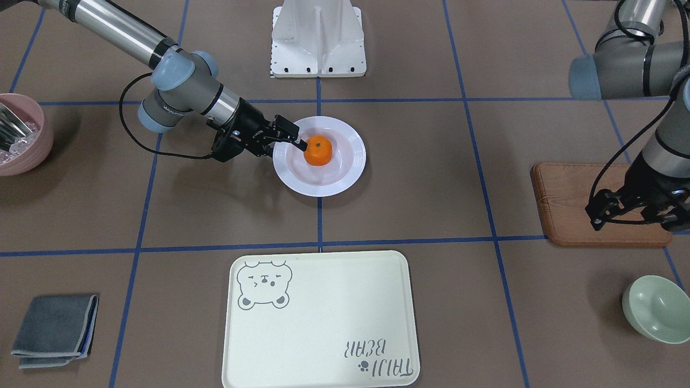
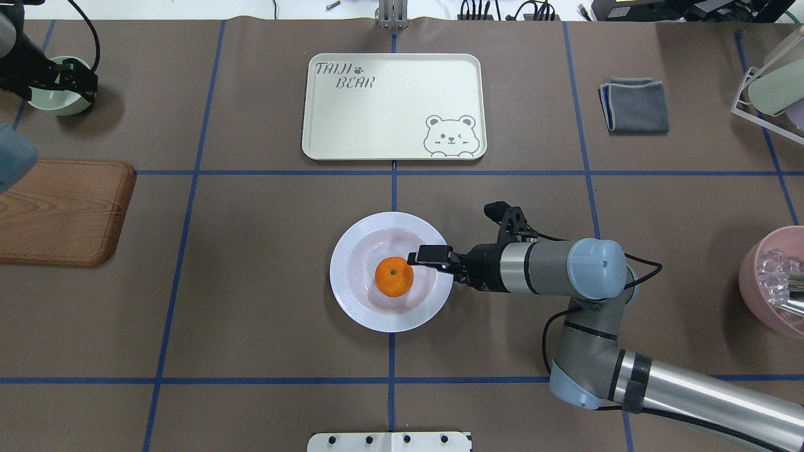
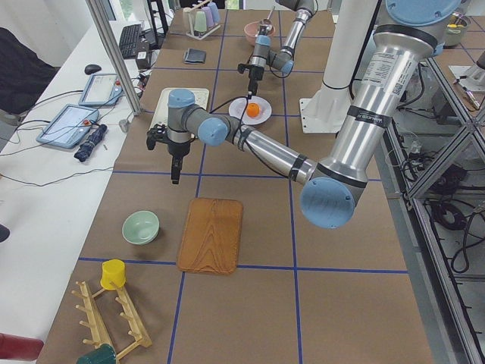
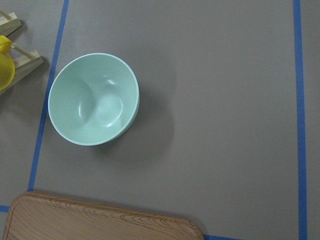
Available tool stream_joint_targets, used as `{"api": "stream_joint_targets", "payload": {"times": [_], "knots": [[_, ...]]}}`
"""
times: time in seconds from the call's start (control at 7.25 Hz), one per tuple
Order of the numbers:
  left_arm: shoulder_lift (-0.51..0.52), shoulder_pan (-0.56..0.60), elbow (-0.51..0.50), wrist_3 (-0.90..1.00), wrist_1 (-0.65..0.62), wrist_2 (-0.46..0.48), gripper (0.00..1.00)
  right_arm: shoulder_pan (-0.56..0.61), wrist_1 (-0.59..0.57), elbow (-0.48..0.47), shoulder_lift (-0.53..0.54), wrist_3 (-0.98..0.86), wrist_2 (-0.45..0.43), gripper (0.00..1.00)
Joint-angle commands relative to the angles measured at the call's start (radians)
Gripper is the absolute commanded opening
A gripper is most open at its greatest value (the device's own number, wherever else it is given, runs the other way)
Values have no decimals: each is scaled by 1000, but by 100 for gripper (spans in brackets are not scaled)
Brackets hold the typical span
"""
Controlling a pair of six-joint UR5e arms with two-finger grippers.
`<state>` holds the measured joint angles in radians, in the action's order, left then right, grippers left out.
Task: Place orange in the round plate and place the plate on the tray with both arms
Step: 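Slide the plate with the right gripper away from the robot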
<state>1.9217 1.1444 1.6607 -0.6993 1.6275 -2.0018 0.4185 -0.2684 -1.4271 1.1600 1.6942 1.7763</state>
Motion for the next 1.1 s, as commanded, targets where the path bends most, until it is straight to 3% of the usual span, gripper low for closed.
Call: {"api": "stream_joint_targets", "payload": {"times": [0.0,0.55,0.97], "knots": [[0,0,1,0,-2,2,98,-3,0,31,-20,-1,0,100],[-1,0,-1,0,0,0,99,-3,2,20,-33,24,0,99],[-3,0,-1,0,0,2,98,-1,3,10,-55,80,0,90]]}}
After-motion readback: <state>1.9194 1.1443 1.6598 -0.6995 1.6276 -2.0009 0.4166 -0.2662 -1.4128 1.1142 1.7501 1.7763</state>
